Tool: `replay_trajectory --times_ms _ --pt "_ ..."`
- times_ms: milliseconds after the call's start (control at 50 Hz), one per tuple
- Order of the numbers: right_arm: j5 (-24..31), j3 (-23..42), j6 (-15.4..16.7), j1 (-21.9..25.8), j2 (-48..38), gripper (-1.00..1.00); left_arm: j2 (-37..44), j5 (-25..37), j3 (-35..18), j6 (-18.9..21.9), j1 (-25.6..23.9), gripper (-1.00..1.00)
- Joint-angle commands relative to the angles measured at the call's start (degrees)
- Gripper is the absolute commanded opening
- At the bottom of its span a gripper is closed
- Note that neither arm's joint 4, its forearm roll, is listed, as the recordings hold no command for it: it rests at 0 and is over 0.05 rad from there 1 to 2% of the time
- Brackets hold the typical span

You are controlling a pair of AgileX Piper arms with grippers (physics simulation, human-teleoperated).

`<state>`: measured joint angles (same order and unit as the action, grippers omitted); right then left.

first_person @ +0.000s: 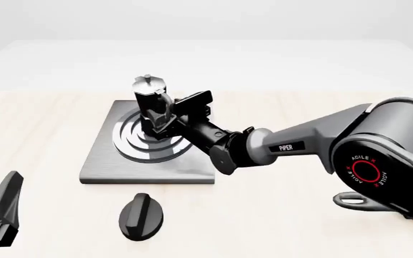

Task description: Put the moka pot on the stove.

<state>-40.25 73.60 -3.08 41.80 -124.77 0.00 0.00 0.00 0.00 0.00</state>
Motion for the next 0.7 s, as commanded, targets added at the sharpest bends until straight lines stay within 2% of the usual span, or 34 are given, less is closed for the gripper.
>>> replay_trajectory --times_ms 20,700 --pt "0.18 -0.05 -0.32 -0.02 -0.13 1.0 0.0 0.0 0.0 0.0 0.0 1.0" --pt "-1.03 -6.11 0.44 -0.61 5.24 1.0 0.0 0.0 0.0 0.0 0.0 1.0"
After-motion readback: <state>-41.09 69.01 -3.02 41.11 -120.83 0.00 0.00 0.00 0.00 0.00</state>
